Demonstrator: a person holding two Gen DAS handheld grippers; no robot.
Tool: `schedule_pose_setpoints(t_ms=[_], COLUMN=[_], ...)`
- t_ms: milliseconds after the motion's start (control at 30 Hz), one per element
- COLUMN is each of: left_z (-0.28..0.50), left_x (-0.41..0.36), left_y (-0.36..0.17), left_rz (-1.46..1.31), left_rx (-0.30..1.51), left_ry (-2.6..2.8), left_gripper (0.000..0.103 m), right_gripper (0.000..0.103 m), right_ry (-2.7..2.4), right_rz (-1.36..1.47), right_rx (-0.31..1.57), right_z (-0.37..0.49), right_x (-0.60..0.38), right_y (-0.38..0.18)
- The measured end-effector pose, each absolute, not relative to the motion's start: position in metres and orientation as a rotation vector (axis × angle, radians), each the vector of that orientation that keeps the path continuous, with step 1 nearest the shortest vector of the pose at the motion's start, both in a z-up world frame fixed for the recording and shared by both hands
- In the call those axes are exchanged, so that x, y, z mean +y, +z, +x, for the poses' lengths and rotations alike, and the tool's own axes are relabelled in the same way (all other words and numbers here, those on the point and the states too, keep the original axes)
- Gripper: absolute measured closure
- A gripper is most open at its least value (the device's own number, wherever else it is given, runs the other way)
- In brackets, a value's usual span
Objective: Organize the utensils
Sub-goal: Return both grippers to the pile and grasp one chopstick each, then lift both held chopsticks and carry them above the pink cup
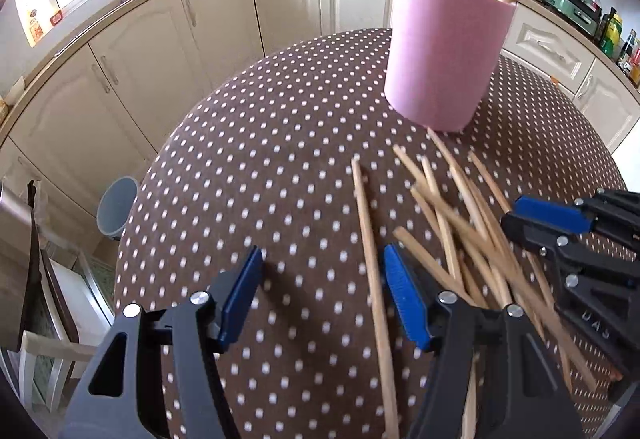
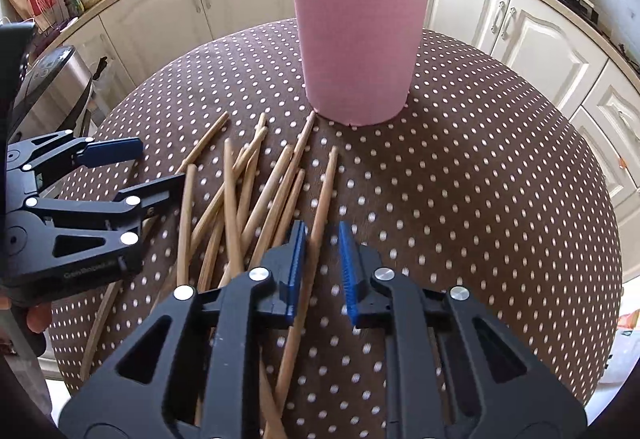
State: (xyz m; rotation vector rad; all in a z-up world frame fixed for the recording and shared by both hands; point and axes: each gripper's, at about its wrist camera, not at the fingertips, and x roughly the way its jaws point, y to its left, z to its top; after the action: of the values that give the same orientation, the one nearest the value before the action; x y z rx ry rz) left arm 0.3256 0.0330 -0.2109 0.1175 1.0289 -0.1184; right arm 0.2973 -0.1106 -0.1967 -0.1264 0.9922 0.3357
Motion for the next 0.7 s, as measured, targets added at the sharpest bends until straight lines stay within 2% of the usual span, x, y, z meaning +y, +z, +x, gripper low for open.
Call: schedule_pose_setpoints(t_ms=[100, 167, 200, 233, 267, 300, 533, 700], left_z=[0.338, 0.346, 0.348, 0.354, 0.356, 0.358, 0.35, 0.327], left_x=[0.029, 0.026, 0.024, 0.023, 0.021, 0.021, 0.019, 0.016], left_y=[-0.211, -0.209, -0.208, -0.208, -0.207, -0.207, -0.205, -0.176], left_rz=[0.121, 0.119, 0.121, 0.121, 0.12, 0.115, 0.086, 0.083], left_rx=[1.028, 1.028, 1.029, 1.029, 1.027, 1.025, 1.002, 0.934], left_ry=[-0.12, -0.129, -0.13, -0.135, -0.141, -0.142, -0.145, -0.152], left_gripper=[0.044, 0.06, 0.064, 0.074, 0.09, 0.096, 0.097, 0.097], right_gripper=[0.088, 0.088, 0.089, 0.092, 0.094, 0.095, 0.097, 0.097], right_ry=[0.345, 0.352, 0.355, 0.352, 0.351, 0.352, 0.358, 0.366], right_rz=[-0.125, -0.121, -0.12, -0.125, -0.132, -0.137, -0.096, -0.051], right_rx=[1.009, 1.019, 1.025, 1.028, 1.029, 1.03, 1.004, 0.946], right_z=[0.308, 0.314, 0.318, 0.32, 0.323, 0.324, 0.324, 0.312], right_x=[-0.109, -0.109, -0.108, -0.108, -0.106, -0.106, -0.111, -0.128], right_y=[-0.196, -0.196, -0.196, -0.196, -0.196, -0.196, -0.193, -0.171])
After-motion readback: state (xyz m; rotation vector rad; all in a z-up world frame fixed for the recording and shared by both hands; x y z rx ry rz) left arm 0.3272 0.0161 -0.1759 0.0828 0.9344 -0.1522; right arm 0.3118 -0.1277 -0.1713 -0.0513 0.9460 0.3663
